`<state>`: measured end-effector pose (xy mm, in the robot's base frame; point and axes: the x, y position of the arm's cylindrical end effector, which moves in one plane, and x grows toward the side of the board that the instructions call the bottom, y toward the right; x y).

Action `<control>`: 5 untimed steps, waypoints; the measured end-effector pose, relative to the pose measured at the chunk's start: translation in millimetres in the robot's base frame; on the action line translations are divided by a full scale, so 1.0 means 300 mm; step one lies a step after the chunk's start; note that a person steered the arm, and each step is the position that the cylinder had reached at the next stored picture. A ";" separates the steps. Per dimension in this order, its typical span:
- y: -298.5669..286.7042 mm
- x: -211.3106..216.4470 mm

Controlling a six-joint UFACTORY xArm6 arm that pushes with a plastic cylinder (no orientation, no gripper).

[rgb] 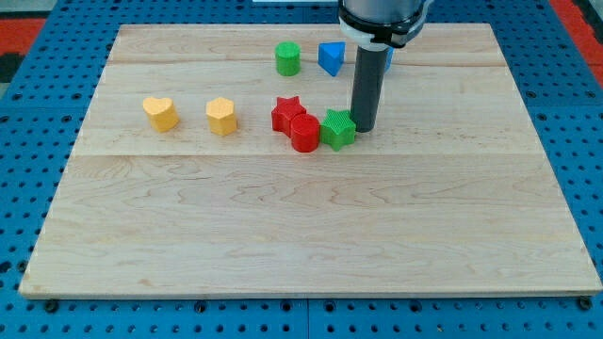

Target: Move the green star with the red circle diagonally to the yellow heart

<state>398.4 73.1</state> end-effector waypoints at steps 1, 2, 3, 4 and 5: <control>-0.092 0.022; -0.216 0.093; -0.221 0.072; -0.239 0.072; -0.276 0.072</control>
<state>420.1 -9.8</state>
